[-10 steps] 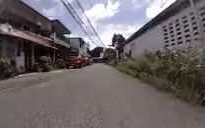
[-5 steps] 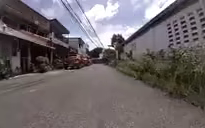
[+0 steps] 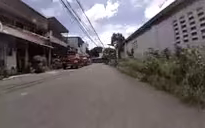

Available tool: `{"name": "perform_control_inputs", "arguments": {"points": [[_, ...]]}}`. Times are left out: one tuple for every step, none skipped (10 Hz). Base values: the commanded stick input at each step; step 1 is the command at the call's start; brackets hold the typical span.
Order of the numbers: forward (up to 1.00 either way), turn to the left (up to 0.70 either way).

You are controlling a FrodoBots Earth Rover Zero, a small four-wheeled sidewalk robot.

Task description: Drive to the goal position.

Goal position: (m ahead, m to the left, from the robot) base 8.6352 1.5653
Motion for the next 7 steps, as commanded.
{"name": "perform_control_inputs", "arguments": {"points": [[0.7,0.0],[0.7,0.0],[0.7,0.0],[0.7,0.0],[0.7,0.0],[0.7,0.0],[0.7,0.0]]}}
